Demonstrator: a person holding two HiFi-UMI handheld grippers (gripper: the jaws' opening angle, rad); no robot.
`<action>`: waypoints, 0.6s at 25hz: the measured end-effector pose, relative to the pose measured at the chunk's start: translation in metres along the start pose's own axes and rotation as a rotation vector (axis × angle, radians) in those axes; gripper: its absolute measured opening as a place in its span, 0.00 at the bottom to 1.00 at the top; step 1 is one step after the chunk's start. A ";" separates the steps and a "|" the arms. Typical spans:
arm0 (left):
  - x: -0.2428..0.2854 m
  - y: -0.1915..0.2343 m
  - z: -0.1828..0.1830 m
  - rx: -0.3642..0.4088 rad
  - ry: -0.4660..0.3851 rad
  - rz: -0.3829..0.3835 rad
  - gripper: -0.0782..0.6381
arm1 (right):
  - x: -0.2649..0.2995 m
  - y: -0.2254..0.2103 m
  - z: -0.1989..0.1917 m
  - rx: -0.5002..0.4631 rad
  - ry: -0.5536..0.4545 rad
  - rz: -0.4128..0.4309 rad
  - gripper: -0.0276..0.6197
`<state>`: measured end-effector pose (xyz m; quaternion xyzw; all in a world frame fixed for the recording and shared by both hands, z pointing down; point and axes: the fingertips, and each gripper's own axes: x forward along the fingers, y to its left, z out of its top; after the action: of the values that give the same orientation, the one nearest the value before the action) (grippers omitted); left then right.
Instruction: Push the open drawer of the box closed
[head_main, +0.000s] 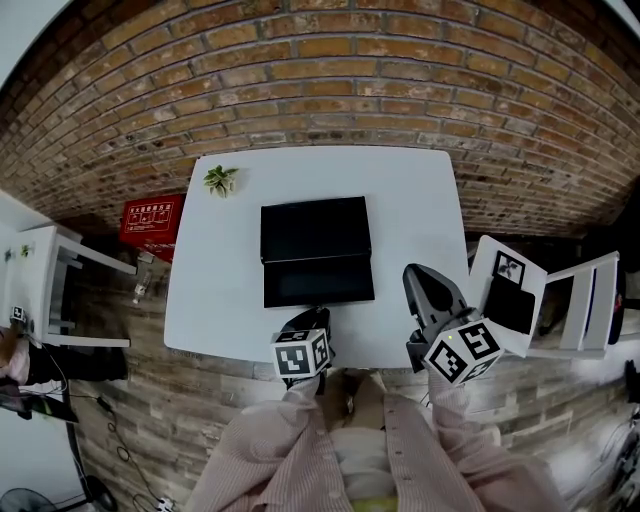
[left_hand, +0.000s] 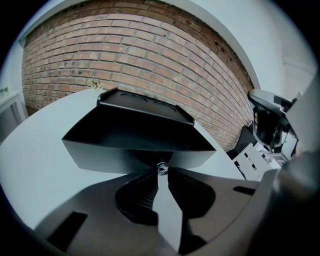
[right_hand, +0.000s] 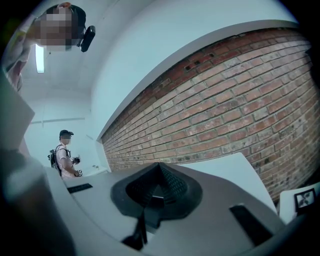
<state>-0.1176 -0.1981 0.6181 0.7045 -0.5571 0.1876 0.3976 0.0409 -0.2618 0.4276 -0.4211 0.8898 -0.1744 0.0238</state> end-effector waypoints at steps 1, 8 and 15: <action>0.001 0.000 0.001 0.001 0.001 0.000 0.19 | 0.001 0.000 0.001 0.000 -0.001 -0.001 0.05; 0.007 0.002 0.009 0.003 0.002 0.000 0.19 | 0.004 -0.005 0.005 -0.001 -0.004 -0.011 0.05; 0.015 0.005 0.018 0.004 0.000 0.005 0.19 | 0.008 -0.014 0.007 0.002 -0.009 -0.025 0.05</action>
<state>-0.1213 -0.2215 0.6197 0.7038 -0.5585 0.1898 0.3959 0.0473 -0.2786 0.4264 -0.4330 0.8841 -0.1738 0.0259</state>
